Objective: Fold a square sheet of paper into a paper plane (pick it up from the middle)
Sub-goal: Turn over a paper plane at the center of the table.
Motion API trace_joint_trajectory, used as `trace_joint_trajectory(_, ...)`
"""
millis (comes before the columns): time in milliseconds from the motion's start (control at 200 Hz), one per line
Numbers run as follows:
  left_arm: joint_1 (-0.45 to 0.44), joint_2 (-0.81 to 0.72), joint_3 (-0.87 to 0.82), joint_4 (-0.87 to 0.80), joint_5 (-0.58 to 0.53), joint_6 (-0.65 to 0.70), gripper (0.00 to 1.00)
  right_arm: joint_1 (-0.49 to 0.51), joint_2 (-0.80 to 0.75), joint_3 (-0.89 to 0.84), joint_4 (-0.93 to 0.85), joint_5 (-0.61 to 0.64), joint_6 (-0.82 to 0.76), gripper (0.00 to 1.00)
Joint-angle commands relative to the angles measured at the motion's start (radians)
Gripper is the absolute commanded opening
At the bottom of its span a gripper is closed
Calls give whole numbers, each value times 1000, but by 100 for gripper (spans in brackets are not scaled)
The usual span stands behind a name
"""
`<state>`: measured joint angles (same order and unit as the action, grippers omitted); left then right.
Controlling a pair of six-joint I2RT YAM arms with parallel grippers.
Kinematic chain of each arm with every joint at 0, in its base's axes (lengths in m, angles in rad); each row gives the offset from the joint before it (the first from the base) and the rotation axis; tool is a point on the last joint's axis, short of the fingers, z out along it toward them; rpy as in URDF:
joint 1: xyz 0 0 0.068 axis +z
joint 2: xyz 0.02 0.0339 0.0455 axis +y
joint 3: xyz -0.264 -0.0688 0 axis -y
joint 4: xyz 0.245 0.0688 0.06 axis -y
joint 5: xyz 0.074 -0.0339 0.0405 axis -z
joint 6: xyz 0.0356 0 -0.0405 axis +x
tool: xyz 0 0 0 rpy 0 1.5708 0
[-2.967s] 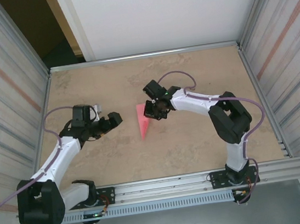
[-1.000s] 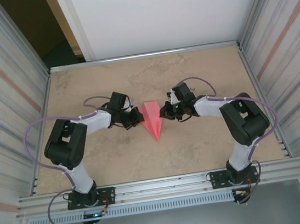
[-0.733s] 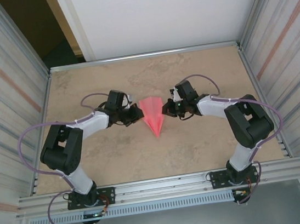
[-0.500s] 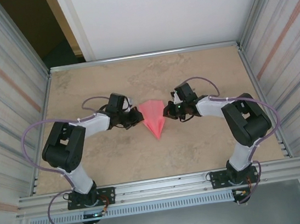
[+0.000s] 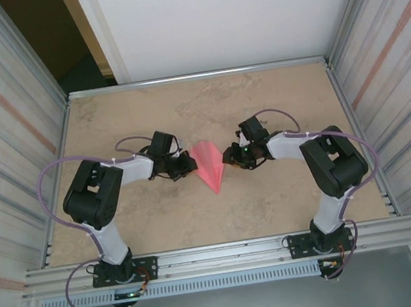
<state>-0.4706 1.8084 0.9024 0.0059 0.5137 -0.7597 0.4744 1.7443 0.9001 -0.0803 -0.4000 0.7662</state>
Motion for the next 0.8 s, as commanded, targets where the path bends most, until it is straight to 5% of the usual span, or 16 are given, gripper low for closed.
trace_joint_trajectory(0, 7, -1, 7, -4, 22, 8, 9, 28, -102, 32, -109, 95, -57, 44)
trace_joint_trajectory(371, 7, -4, 6, -4, 28, 7, 9, 228, -62, 102, -201, 192, -59, 46)
trace_joint_trajectory(797, 6, -1, 14, 16, 69, -12, 10, 276, 47, 194, -219, 137, -108, 46)
